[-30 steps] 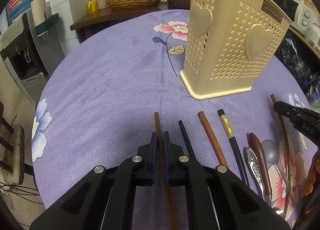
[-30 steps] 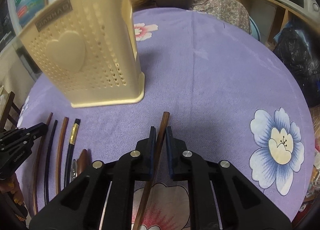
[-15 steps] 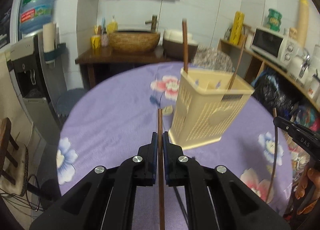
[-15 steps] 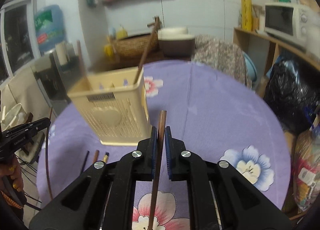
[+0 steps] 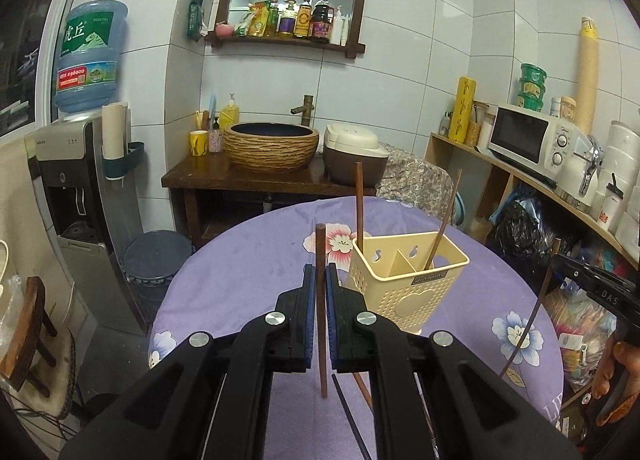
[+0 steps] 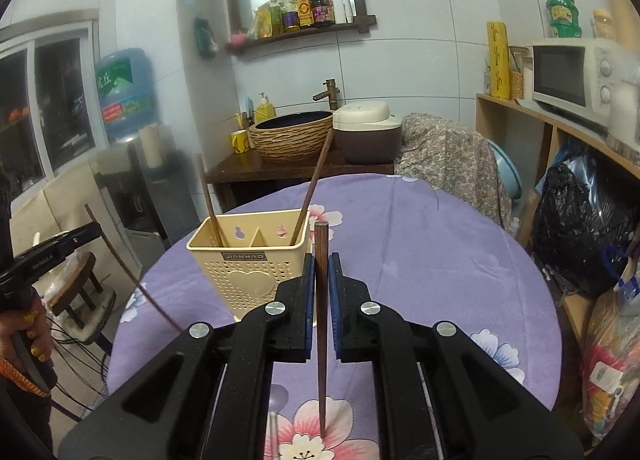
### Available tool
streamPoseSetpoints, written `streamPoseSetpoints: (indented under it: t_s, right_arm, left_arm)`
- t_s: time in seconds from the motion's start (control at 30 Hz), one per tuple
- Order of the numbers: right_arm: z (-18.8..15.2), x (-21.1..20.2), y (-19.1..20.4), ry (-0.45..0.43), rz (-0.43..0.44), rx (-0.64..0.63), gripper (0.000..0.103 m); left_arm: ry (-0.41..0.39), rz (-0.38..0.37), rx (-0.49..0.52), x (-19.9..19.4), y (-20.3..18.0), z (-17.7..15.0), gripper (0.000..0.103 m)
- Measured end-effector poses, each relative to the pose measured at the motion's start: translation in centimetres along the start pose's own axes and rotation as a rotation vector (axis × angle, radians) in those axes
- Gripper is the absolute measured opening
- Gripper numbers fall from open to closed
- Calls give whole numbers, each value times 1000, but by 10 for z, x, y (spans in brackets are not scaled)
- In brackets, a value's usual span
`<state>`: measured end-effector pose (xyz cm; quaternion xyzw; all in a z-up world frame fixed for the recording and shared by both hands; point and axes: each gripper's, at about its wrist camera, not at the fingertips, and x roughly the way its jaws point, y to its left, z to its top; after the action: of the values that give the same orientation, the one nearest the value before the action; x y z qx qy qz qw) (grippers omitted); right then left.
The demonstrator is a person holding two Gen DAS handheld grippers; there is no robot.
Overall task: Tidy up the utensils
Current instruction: 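Lift both held chopsticks and carry them toward the beige holder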
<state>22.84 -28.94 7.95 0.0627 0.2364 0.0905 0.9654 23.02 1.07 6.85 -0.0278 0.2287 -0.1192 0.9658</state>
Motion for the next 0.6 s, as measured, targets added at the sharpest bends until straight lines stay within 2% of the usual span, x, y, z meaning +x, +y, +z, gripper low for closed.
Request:
streamPoseSetpoints:
  t_s: [0.2, 0.6]
  right_arm:
    - [4, -3, 4, -4, 41, 9, 8]
    - [24, -12, 10, -28, 53, -29, 8]
  left_arm:
    - [-14, -9, -8, -9, 5, 5, 6]
    - [-29, -25, 2, -17, 5, 22, 6]
